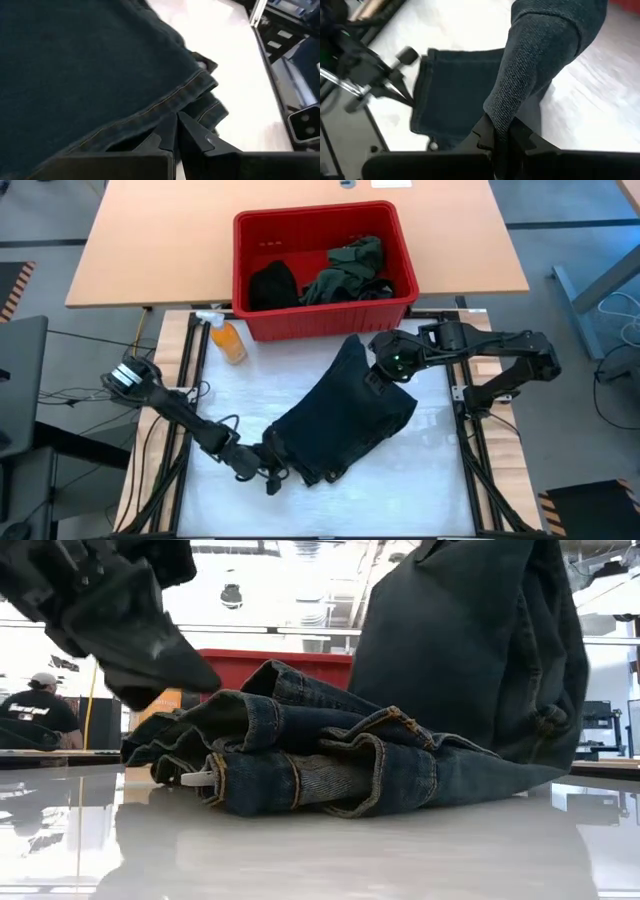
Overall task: Fold Laundry from Bin
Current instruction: Fold the dark blue pants
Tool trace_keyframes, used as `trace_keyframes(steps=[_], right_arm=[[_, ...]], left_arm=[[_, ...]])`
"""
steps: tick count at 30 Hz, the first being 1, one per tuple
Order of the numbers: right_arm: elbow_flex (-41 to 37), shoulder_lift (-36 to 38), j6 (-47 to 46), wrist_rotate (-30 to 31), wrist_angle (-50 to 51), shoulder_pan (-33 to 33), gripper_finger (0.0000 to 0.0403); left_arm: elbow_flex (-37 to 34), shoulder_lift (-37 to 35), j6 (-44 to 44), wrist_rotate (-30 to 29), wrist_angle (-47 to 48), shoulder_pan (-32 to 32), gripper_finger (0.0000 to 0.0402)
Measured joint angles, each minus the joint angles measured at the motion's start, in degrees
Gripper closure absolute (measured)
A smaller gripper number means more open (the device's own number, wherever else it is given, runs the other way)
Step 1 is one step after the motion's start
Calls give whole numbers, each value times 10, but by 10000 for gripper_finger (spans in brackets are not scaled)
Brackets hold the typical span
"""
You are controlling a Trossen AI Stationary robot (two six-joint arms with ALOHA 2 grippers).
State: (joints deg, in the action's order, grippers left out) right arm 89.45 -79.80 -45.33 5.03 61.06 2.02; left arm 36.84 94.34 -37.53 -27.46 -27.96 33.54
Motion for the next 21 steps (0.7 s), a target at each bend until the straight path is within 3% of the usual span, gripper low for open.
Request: trace_keyframes(steps=[9,16,21], right_arm=[[0,-91,-60,30,-99,67,368],[0,-192,-97,16,-268,101,368],[0,-240,-129,-2,-323,116,368]], left_arm=[[51,94,-24,54,0,-44,401],[51,97,-17,90,4,-67,401],[51,96,-13,103,8,-69,401]])
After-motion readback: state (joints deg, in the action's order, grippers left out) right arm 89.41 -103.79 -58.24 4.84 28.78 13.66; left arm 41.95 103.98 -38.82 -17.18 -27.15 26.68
